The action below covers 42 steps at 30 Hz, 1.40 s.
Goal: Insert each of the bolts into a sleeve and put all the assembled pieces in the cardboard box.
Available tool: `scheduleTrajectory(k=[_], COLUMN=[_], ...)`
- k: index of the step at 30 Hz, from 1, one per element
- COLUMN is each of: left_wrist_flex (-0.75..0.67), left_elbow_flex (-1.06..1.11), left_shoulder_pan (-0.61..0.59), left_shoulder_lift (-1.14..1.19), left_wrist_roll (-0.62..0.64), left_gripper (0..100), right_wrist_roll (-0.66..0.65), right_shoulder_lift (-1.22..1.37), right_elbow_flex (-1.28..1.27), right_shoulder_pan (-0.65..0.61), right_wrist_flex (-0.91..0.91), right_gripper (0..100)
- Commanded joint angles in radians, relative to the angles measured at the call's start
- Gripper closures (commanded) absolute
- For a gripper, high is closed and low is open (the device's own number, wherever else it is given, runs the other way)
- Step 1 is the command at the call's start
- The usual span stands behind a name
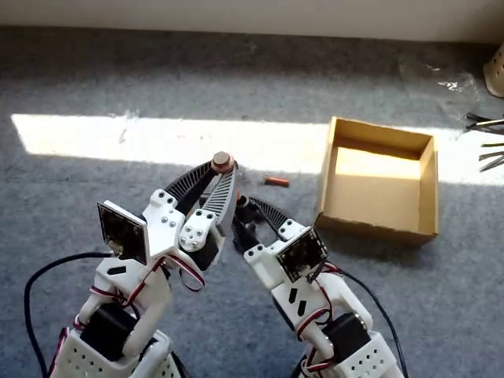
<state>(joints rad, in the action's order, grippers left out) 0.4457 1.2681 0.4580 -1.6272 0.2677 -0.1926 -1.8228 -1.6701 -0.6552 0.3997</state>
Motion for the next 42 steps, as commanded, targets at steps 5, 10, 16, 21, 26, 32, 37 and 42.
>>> scheduleTrajectory(k=[5,10,16,21,26,32,37,42], left_wrist_flex=[-0.018,-0.003,0.002,-0.003,-0.003,0.000,0.002,-0.002], left_elbow_flex=[-0.054,-0.054,-0.054,-0.042,-0.042,-0.042,-0.039,-0.010], left_shoulder_pan=[0.022,0.024,0.025,0.025,0.025,0.025,0.025,0.025], left_shoulder_lift=[-0.015,-0.015,-0.015,-0.015,-0.013,-0.013,-0.015,-0.016], left_wrist_roll=[0.005,0.005,0.008,0.005,0.005,0.006,0.006,0.005], left_gripper=[100,100,100,100,100,100,100,100], right_wrist_roll=[-0.026,-0.026,-0.021,-0.020,-0.023,-0.025,-0.025,-0.025], right_shoulder_lift=[-0.013,-0.013,-0.013,-0.013,-0.013,-0.013,-0.013,-0.013], right_elbow_flex=[-0.117,-0.117,-0.116,-0.116,-0.116,-0.116,-0.116,-0.116], right_shoulder_pan=[0.013,0.010,0.008,0.008,-0.030,-0.028,-0.027,-0.012], right_wrist_flex=[-0.002,-0.004,-0.004,-0.004,-0.041,-0.044,-0.045,-0.090], right_gripper=[99.3,99.3,99.3,99.3,99.3,99.3,99.3,99.3])
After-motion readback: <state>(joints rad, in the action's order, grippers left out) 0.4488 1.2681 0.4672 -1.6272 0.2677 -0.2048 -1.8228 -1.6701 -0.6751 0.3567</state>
